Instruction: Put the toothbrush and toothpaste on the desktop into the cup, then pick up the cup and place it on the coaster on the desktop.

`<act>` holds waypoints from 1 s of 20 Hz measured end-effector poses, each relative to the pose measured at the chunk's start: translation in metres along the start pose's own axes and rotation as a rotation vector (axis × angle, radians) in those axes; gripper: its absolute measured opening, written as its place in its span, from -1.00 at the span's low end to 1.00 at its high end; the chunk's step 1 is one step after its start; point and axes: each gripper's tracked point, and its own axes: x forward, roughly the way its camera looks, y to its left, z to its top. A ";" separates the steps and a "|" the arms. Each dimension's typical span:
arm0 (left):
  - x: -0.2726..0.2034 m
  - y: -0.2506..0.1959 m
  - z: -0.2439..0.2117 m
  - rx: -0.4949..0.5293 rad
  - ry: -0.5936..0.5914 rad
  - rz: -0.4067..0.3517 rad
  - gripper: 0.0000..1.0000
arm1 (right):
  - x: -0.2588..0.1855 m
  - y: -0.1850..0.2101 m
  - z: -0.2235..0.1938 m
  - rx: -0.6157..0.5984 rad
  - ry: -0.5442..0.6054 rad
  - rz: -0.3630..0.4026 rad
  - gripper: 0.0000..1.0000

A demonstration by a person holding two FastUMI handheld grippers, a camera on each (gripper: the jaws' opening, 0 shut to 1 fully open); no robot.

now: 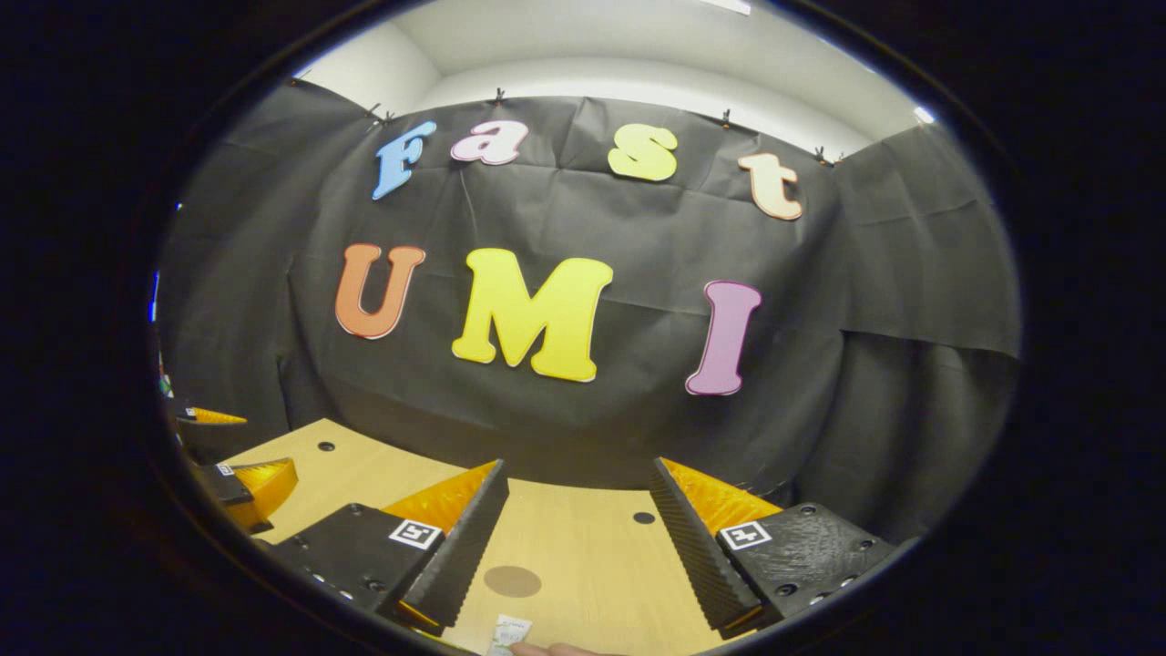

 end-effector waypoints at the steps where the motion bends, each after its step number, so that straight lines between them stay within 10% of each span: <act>1: 0.001 -0.001 0.000 -0.002 0.002 -0.001 0.99 | 0.003 0.001 0.000 0.000 0.005 0.005 0.90; 20: 0.029 -0.058 -0.165 -0.044 0.411 -0.126 0.99 | -0.010 0.014 -0.076 0.005 0.215 0.049 0.90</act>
